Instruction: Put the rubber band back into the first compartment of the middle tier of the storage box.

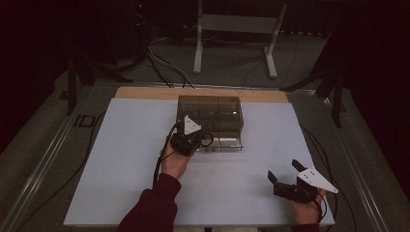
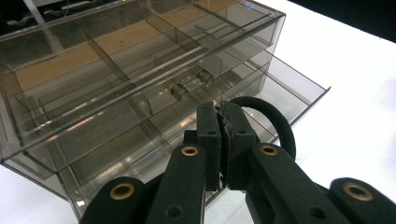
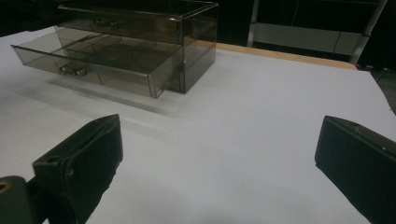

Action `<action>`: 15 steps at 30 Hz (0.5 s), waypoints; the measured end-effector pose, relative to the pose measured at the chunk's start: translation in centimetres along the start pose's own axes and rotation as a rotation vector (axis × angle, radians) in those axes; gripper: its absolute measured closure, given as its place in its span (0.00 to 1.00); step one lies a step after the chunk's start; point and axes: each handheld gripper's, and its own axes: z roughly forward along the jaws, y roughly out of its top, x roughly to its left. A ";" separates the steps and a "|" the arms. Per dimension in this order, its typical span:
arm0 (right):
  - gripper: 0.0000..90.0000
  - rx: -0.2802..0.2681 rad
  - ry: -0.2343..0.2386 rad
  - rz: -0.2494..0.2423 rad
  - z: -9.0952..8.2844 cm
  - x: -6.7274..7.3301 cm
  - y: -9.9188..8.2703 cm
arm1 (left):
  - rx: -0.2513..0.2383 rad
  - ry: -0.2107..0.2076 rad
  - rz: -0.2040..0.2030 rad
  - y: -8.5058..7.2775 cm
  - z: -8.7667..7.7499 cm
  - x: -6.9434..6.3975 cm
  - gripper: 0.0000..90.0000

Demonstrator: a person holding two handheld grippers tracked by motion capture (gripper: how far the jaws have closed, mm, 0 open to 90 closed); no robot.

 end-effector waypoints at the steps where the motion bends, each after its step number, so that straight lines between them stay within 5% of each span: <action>1: 0.02 0.000 0.000 0.000 0.0 0.0 0.0 | 0.000 0.000 0.000 0.0 0.0 0.1 0.98; 15: 0.02 0.001 0.000 -0.001 0.0 0.0 0.0 | 0.003 0.011 -0.001 0.1 -0.1 0.8 0.98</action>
